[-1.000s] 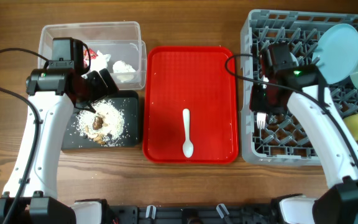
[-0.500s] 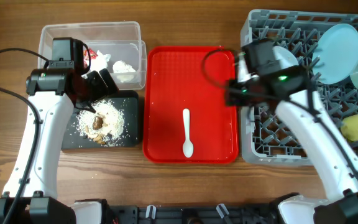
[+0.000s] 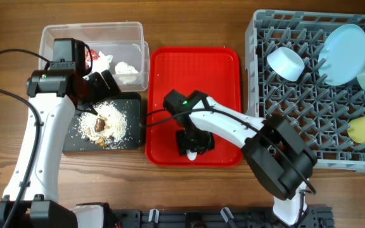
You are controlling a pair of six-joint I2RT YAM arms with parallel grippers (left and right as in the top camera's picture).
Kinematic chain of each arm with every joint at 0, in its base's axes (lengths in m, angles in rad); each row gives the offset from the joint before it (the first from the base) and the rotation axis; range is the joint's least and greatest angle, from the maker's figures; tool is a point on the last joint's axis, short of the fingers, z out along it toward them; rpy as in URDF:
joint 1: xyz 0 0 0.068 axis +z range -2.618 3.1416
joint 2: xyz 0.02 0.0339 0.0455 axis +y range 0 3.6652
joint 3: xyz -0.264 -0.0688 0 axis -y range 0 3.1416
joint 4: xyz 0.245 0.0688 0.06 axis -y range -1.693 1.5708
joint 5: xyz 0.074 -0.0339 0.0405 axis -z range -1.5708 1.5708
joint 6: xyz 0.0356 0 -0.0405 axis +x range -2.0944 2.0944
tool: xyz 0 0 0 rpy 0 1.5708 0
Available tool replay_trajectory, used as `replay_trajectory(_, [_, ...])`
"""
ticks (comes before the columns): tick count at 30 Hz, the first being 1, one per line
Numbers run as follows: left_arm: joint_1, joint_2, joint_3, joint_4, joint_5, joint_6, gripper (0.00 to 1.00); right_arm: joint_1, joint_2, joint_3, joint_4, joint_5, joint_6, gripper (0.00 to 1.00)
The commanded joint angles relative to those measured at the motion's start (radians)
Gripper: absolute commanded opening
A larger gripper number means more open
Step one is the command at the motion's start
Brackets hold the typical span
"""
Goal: Sort waste into correct bins and load items into the dishwasher rack
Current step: 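Grasp the white spoon with the right gripper and place it in the rack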
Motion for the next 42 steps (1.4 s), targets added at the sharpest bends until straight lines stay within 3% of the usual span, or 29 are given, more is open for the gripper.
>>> replay_trajectory(1, [0.005,-0.018,0.002,0.000,0.005,-0.009,1.00,0.006,0.028,0.007,-0.002,-0.014,0.023,0.59])
replay_trajectory(5, [0.005,-0.018,0.002,0.000,0.005,-0.009,1.00,0.006,0.028,0.006,0.021,0.005,0.022,0.50])
replay_trajectory(8, [0.005,-0.018,0.002,0.000,0.005,-0.009,1.00,0.005,0.028,0.006,0.040,0.005,0.022,0.33])
replay_trajectory(17, [0.005,-0.018,0.002,0.000,0.005,-0.009,1.00,-0.010,0.010,0.007,0.038,0.006,0.016,0.18])
replay_trajectory(20, [0.005,-0.018,0.002,0.000,0.005,-0.009,1.00,-0.084,-0.086,0.010,0.016,0.048,-0.024,0.18])
replay_trajectory(27, [-0.002,-0.018,0.002,0.031,0.085,-0.005,1.00,-0.432,-0.446,0.015,-0.060,0.078,-0.259,0.17])
replay_trajectory(31, [-0.081,-0.018,0.002,0.061,0.084,-0.001,1.00,-0.632,-0.466,0.006,-0.158,0.120,-0.333,0.17])
replay_trajectory(34, [-0.146,-0.018,0.002,0.078,0.083,-0.002,1.00,-0.654,-0.433,-0.044,-0.156,0.119,-0.351,0.17])
replay_trajectory(36, [-0.168,-0.018,0.002,0.079,0.084,-0.002,1.00,-0.654,-0.418,-0.081,-0.149,0.122,-0.351,0.24])
replay_trajectory(41, [-0.212,-0.018,0.002,0.079,0.084,-0.001,1.00,-0.655,-0.410,-0.117,-0.114,0.161,-0.348,0.25])
replay_trajectory(42, [-0.216,-0.018,0.002,0.079,0.084,-0.002,1.00,-0.657,-0.410,-0.115,-0.113,0.161,-0.349,0.34])
